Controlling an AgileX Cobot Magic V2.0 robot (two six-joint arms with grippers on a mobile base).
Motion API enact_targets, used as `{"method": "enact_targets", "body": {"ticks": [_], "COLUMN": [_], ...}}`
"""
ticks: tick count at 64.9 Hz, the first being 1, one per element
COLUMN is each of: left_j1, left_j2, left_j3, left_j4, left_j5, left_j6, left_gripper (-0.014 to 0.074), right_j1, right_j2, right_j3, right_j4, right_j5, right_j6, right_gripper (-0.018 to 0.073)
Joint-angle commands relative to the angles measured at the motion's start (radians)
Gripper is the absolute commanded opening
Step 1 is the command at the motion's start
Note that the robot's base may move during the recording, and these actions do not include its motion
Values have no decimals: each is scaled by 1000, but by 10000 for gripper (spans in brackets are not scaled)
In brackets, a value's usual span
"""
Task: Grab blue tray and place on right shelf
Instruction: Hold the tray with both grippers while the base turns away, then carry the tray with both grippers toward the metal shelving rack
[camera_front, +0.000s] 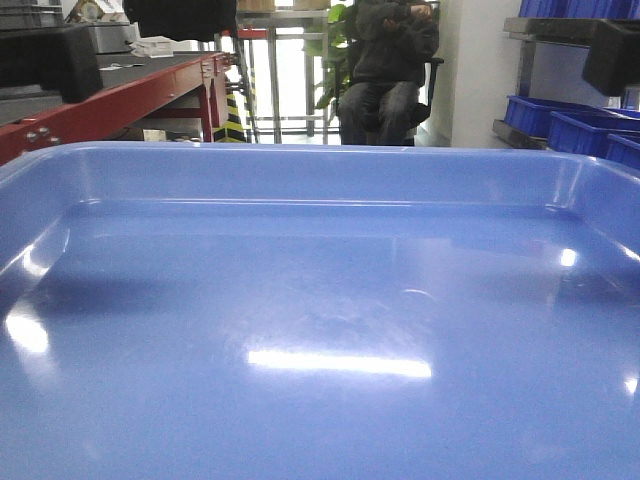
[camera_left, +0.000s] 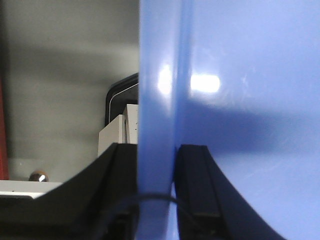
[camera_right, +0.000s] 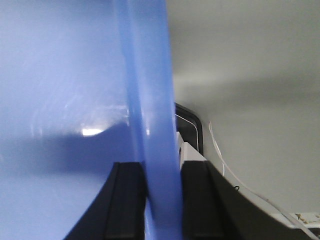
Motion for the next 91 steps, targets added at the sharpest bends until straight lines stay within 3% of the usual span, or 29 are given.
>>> {"method": "enact_targets", "body": {"ticks": [1, 91], "left_j1": [-9, -9], "left_j2": [-24, -24], "left_j3": [-20, -20], "left_j4": [-6, -8], "left_j5": [128, 128], "left_j6": [-11, -11], "left_gripper": [72, 72], "right_j1": [-2, -2], "right_j2": [-23, -23], "right_j3": [-23, -23], "right_j4": [-23, -23], "right_j5": [-30, -30], "right_j6": [9, 9], "right_gripper": [264, 264]}}
